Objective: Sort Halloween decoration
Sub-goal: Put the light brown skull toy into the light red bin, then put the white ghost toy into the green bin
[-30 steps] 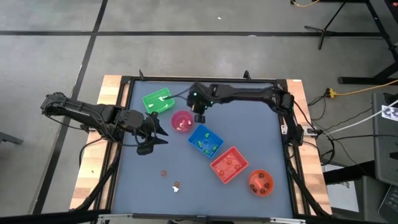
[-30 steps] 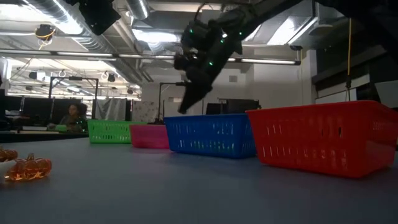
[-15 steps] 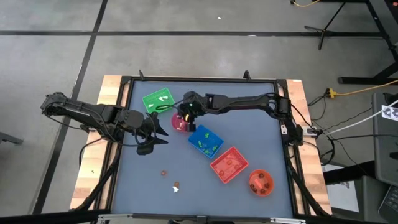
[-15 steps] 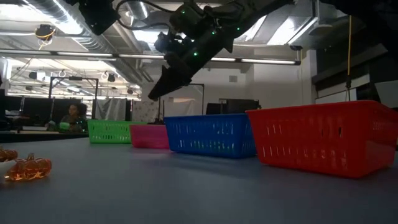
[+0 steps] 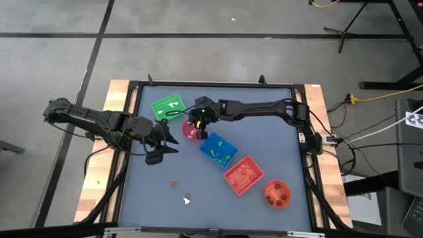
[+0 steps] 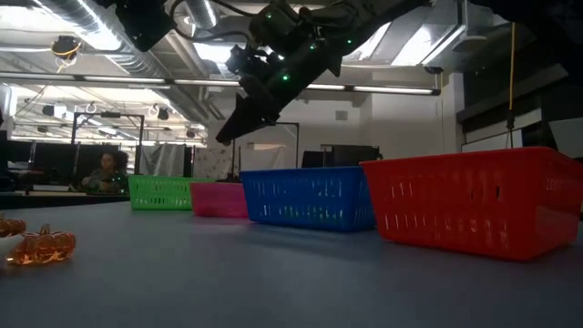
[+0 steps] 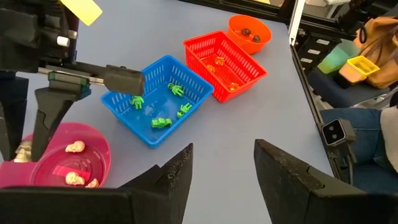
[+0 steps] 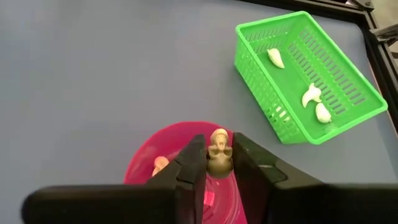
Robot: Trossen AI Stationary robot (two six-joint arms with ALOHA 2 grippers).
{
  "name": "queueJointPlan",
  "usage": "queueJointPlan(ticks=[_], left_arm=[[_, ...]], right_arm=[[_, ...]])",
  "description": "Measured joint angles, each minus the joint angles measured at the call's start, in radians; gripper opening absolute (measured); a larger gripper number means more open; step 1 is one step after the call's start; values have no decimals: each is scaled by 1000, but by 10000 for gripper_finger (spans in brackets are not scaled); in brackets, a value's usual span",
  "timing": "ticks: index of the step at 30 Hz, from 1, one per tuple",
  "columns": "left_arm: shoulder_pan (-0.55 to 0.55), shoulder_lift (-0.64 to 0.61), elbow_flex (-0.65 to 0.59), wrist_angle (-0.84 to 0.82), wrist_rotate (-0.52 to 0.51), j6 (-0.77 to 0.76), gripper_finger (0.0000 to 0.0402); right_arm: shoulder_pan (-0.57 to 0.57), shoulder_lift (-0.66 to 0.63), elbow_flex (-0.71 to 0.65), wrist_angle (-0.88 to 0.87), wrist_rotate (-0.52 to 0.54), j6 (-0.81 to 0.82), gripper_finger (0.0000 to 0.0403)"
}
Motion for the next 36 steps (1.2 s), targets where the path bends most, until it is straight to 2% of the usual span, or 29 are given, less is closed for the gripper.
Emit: queueJointPlan(ticks=[10,14,19,25,30,36], left_arm=[[0,0,0,0,0,0,155],[0,0,0,0,0,0,155],[0,0,0,0,0,0,155],[-5,11,0,0,5,-2,155],[-50,71,0,0,8,-4,155],[-137,155,0,0,8,-10,155]], right_arm=[[0,0,0,-1,0,0,161],[0,0,0,-7,0,0,177],[0,-1,0,-32,0,1,177],[0,-12,111,-399,0,3,171],[0,-35,205,-693,-18,-1,170],[0,-122,210,-863,-35,4,170]])
